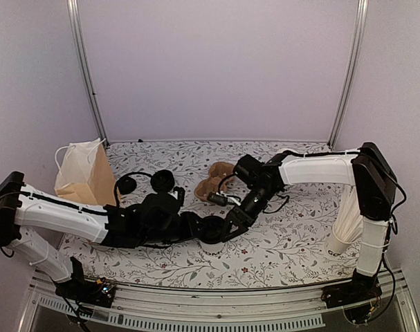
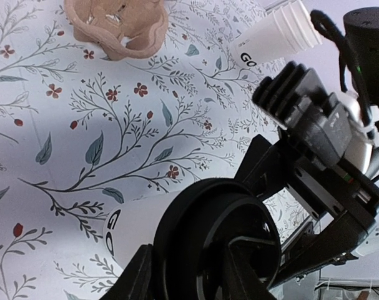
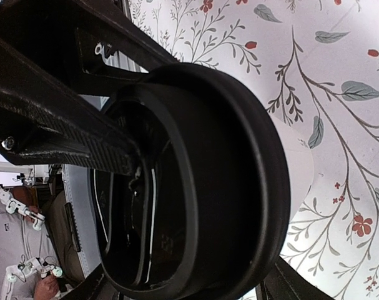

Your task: Pack the takeout coffee

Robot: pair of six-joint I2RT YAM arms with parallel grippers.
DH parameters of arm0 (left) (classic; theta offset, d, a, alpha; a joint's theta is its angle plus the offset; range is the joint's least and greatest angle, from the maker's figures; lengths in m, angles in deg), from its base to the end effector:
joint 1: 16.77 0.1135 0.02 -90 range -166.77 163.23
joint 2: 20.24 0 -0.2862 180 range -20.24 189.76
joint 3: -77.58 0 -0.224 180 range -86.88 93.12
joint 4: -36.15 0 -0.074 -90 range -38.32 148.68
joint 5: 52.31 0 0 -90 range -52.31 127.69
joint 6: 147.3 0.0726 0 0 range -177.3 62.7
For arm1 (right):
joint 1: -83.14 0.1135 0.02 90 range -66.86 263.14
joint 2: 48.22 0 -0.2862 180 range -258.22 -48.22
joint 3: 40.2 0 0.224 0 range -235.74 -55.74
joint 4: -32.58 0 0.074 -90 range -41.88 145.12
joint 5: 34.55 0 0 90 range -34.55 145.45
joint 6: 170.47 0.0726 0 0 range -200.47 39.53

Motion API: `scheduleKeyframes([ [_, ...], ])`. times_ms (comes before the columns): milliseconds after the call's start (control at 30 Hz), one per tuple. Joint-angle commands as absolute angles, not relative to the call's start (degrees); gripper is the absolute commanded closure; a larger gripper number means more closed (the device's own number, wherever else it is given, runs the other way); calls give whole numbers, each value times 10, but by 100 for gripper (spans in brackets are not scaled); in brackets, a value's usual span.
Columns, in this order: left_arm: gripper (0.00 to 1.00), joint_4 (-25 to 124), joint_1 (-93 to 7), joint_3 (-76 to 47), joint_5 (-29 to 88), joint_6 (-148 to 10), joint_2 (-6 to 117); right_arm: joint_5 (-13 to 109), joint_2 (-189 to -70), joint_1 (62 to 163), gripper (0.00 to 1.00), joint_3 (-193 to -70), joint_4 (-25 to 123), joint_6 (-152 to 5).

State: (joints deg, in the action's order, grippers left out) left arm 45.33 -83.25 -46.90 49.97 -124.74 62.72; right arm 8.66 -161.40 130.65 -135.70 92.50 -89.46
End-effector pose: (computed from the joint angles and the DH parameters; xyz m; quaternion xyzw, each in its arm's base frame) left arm 0.1339 -0.2690 0.2079 -0.0555 0.8879 -0.3736 0.2627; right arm 0.2127 0.3105 0.1877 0.4696 -0.7834 -0.4053 0.0366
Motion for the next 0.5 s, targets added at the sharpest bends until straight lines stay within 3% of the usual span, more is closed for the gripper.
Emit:
scheduleKeyframes([
  [0, 72, 503, -834, -486, 472, -1221, 658, 281, -1664, 1305, 35, -1343, 907, -943],
  [200, 66, 502, -833, -429, 511, -1115, 644, 158, -1544, 1305, 32, -1345, 914, -1019],
  [467, 53, 515, -833, -359, 538, -1043, 642, 134, -1508, 1305, 30, -1375, 929, -1032],
])
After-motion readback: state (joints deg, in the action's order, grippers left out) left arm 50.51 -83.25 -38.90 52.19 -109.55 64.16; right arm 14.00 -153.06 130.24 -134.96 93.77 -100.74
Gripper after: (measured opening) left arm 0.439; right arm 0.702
